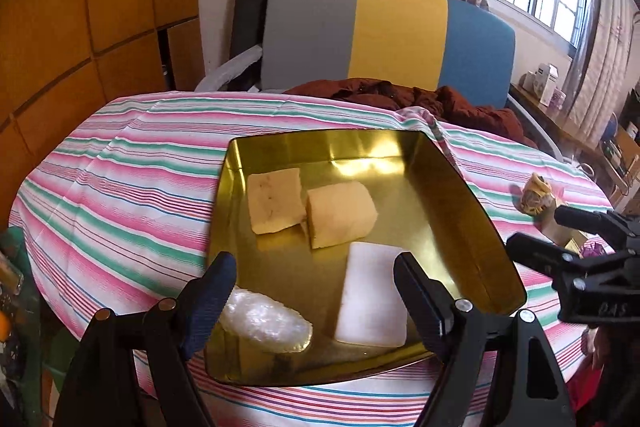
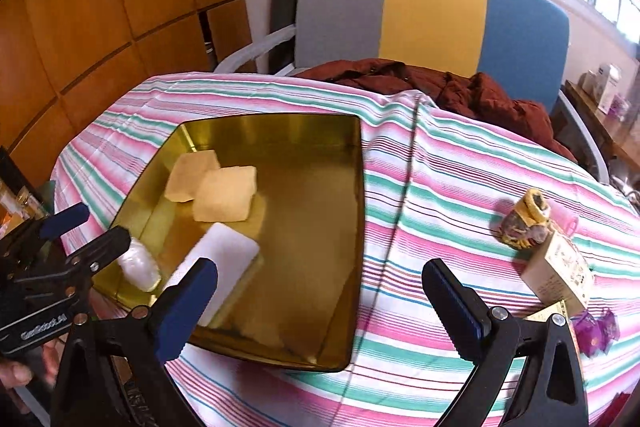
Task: Organize objects
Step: 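Move both grippers back to the remaining items on the cloth, then grasp the cream printed box with the left gripper while the right gripper grasps the pink roller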
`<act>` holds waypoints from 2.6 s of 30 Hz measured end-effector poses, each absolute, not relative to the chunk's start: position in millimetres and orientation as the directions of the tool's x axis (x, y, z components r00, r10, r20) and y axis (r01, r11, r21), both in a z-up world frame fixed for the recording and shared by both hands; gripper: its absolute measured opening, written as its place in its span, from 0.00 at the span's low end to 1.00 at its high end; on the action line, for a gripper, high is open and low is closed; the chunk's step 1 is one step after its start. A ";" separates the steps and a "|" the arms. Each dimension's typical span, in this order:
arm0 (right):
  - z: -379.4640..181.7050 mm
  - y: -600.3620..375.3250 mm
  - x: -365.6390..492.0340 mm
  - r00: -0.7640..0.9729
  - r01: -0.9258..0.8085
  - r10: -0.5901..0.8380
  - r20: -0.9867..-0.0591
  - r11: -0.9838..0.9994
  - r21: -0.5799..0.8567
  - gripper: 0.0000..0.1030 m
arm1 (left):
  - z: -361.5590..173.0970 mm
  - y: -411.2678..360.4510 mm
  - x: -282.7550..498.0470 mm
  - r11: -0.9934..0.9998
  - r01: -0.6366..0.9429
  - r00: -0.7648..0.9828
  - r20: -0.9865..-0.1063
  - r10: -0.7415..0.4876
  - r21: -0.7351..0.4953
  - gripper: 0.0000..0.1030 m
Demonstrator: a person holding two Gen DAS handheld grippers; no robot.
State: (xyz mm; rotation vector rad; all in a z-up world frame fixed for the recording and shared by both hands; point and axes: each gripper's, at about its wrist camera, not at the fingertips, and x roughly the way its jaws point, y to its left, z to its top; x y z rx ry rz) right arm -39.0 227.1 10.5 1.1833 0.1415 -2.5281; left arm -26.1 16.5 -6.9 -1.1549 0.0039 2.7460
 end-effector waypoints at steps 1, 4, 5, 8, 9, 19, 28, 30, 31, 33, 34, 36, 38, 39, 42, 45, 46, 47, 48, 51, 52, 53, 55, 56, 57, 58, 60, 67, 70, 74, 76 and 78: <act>10.0 229.7 -40.9 -0.593 0.344 -0.261 -0.762 -0.938 0.053 1.00 | -7.5 18.1 -26.3 -0.986 -0.155 -0.685 -0.713 0.153 -0.062 0.80; 7.3 236.3 -46.7 -0.593 0.330 -0.243 -0.768 -0.943 0.043 1.00 | -9.6 20.7 -27.4 -0.985 -0.162 -0.678 -0.717 0.160 -0.066 0.80; 6.0 238.9 -49.1 -0.592 0.325 -0.236 -0.771 -0.945 0.040 1.00 | -10.2 21.5 -27.6 -0.984 -0.167 -0.676 -0.719 0.164 -0.068 0.80; 0.5 248.5 -58.0 -0.581 0.313 -0.215 -0.785 -0.949 0.028 1.00 | -11.3 21.9 -28.5 -0.982 -0.174 -0.672 -0.720 0.174 -0.075 0.80; -2.0 254.1 -61.7 -0.578 0.304 -0.201 -0.791 -0.952 0.020 1.00 | -11.4 21.7 -28.9 -0.981 -0.175 -0.671 -0.720 0.177 -0.079 0.80; -16.0 353.8 -98.2 -0.569 0.108 -0.093 -0.817 -0.993 0.039 1.00 | -8.2 19.7 -35.4 -0.977 -0.170 -0.670 -0.711 0.213 -0.132 0.79; -35.6 493.7 -120.0 -0.595 -0.275 0.042 -0.803 -0.949 0.154 1.00 | -3.5 47.4 -38.6 -0.961 -0.244 -0.646 -0.718 0.260 -0.128 0.79; -47.7 518.8 -120.1 -0.577 -0.353 0.004 -0.817 -0.903 0.244 1.00 | 0.2 57.9 -40.3 -0.956 -0.268 -0.643 -0.717 0.268 -0.118 0.79; -53.9 529.4 -120.7 -0.562 -0.389 -0.032 -0.826 -0.872 0.298 1.00 | 2.2 64.5 -41.6 -0.953 -0.282 -0.641 -0.717 0.275 -0.113 0.79; -60.8 541.7 -119.7 -0.560 -0.429 -0.086 -0.824 -0.821 0.377 1.00 | 6.3 79.2 -44.7 -0.943 -0.314 -0.635 -0.713 0.298 -0.114 0.79; -61.8 541.8 -120.1 -0.557 -0.435 -0.083 -0.826 -0.818 0.376 1.00 | 7.9 87.6 -45.7 -0.936 -0.332 -0.632 -0.710 0.310 -0.113 0.79; -61.1 539.8 -120.1 -0.554 -0.435 -0.077 -0.829 -0.822 0.367 1.00 | 10.3 106.0 -48.4 -0.921 -0.373 -0.620 -0.709 0.337 -0.112 0.79; -60.6 535.9 -120.0 -0.555 -0.423 -0.095 -0.826 -0.823 0.379 1.00 | 12.6 122.2 -51.1 -0.906 -0.406 -0.605 -0.709 0.364 -0.119 0.79; -60.3 534.5 -120.7 -0.557 -0.407 -0.118 -0.822 -0.824 0.394 1.00 | 14.0 130.2 -52.7 -0.898 -0.423 -0.598 -0.708 0.377 -0.121 0.79; -62.9 517.8 -125.9 -0.542 -0.309 -0.232 -0.808 -0.839 0.449 1.00 | 15.5 155.9 -57.5 -0.873 -0.471 -0.574 -0.708 0.412 -0.126 0.79; -65.6 498.7 -130.3 -0.506 -0.193 -0.384 -0.773 -0.823 0.535 1.00 | 17.2 173.5 -62.0 -0.858 -0.497 -0.558 -0.707 0.434 -0.134 0.79; -65.2 494.7 -131.2 -0.498 -0.162 -0.428 -0.754 -0.808 0.566 1.00 | 17.8 179.4 -63.7 -0.853 -0.504 -0.555 -0.707 0.438 -0.133 0.79; -64.4 493.9 -130.9 -0.500 -0.156 -0.440 -0.746 -0.801 0.577 1.00 | 18.4 184.9 -66.1 -0.849 -0.511 -0.552 -0.706 0.443 -0.133 0.79; -63.6 494.9 -130.4 -0.503 -0.157 -0.438 -0.745 -0.802 0.577 1.00 | 19.0 190.5 -68.7 -0.846 -0.516 -0.550 -0.707 0.445 -0.132 0.79; -62.0 505.9 -124.9 -0.523 -0.212 -0.385 -0.760 -0.805 0.554 1.00 | 19.9 207.1 -78.0 -0.838 -0.532 -0.546 -0.706 0.451 -0.124 0.79; -62.1 510.6 -125.8 -0.531 -0.230 -0.375 -0.760 -0.799 0.555 1.00 | 19.1 214.1 -83.1 -0.836 -0.535 -0.542 -0.709 0.450 -0.122 0.79; -61.4 516.1 -122.6 -0.542 -0.248 -0.367 -0.756 -0.789 0.561 1.00 | 17.3 217.6 -85.9 -0.835 -0.535 -0.537 -0.713 0.451 -0.125 0.79; -59.7 526.8 -115.5 -0.566 -0.283 -0.342 -0.750 -0.774 0.566 1.00 | 13.6 227.7 -92.8 -0.831 -0.540 -0.523 -0.721 0.454 -0.132 0.79; -59.8 532.2 -113.0 -0.575 -0.301 -0.327 -0.750 -0.768 0.566 1.00 | 11.8 233.0 -95.4 -0.830 -0.542 -0.518 -0.726 0.452 -0.130 0.79; -59.2 535.0 -113.2 -0.582 -0.316 -0.316 -0.749 -0.761 0.567 1.00 | 10.5 238.4 -97.4 -0.829 -0.545 -0.511 -0.734 0.448 -0.126 0.79; -59.1 538.5 -112.9 -0.589 -0.335 -0.303 -0.749 -0.752 0.568 1.00 | 7.6 245.7 -99.3 -0.823 -0.554 -0.497 -0.742 0.450 -0.128 0.79; -59.5 544.3 -114.5 -0.599 -0.368 -0.283 -0.750 -0.734 0.571 1.00 | 1.9 258.3 -99.5 -0.803 -0.583 -0.467 -0.755 0.460 -0.129 0.78; -52.6 560.2 -106.9 -0.632 -0.404 -0.257 -0.731 -0.695 0.594 1.00 | -28.0 326.4 -83.2 -0.677 -0.725 -0.339 -0.792 0.508 -0.124 0.83; -48.7 560.6 -106.8 -0.634 -0.396 -0.254 -0.731 -0.705 0.588 1.00 | -39.0 355.3 -78.6 -0.649 -0.754 -0.320 -0.805 0.500 -0.103 0.89; -50.1 561.9 -106.3 -0.629 -0.395 -0.260 -0.733 -0.705 0.589 1.00 | -48.9 375.0 -76.9 -0.645 -0.754 -0.294 -0.816 0.498 -0.122 0.99; -51.2 563.1 -105.1 -0.630 -0.394 -0.270 -0.728 -0.697 0.600 1.00 | -49.4 374.2 -75.3 -0.652 -0.754 -0.330 -0.810 0.485 -0.084 0.99; -51.4 562.9 -105.2 -0.631 -0.393 -0.279 -0.724 -0.690 0.608 1.00 | -50.7 376.4 -76.7 -0.622 -0.782 -0.334 -0.822 0.461 -0.031 0.99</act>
